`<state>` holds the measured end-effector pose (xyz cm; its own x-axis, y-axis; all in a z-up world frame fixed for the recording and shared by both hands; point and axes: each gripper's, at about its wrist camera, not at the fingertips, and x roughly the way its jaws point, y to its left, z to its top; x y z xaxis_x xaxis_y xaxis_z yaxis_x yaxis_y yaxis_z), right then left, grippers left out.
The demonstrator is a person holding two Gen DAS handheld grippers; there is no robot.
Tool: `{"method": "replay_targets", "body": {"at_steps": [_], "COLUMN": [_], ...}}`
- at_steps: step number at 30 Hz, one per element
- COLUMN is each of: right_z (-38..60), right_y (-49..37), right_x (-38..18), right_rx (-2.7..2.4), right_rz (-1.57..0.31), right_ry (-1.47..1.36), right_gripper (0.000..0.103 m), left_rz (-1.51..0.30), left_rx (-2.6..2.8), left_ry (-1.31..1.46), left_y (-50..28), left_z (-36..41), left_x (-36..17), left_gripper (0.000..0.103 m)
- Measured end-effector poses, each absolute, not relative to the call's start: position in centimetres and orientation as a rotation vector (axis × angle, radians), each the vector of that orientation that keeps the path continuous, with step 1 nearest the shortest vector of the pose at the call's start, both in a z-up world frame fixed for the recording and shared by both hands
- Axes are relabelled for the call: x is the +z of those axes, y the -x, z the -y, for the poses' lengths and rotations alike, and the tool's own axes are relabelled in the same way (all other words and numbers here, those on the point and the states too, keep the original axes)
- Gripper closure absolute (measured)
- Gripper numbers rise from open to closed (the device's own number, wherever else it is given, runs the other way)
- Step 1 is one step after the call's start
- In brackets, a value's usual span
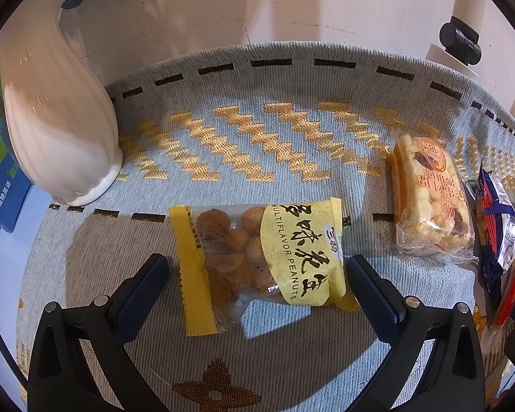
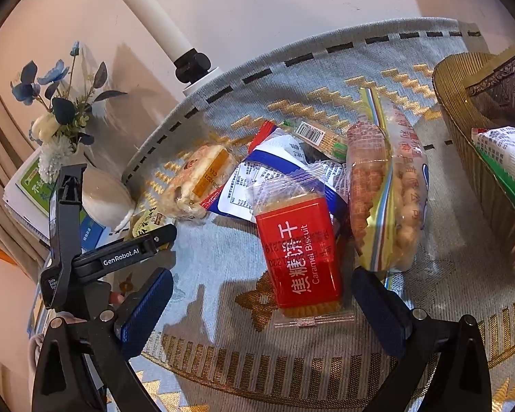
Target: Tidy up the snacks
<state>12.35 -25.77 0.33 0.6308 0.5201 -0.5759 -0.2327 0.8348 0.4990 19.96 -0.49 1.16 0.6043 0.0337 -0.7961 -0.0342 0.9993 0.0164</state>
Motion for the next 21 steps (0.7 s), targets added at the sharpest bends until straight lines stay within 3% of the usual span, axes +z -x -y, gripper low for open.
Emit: {"method": "replay_targets", "body": {"at_steps": [21], "right_z": [25.72], "right_y": [-12.41], "right_x": [0.30], "right_rx": [0.441], "right_rz": [-0.776], "right_ry": [-0.396], "right_gripper": [0.000], "left_rz": [-0.922], "left_rx": [0.040], "left_ry": [0.001], "left_y": [-19.97], "left_z": [0.30], "left_x": [1.16], "left_gripper": [0.000]}}
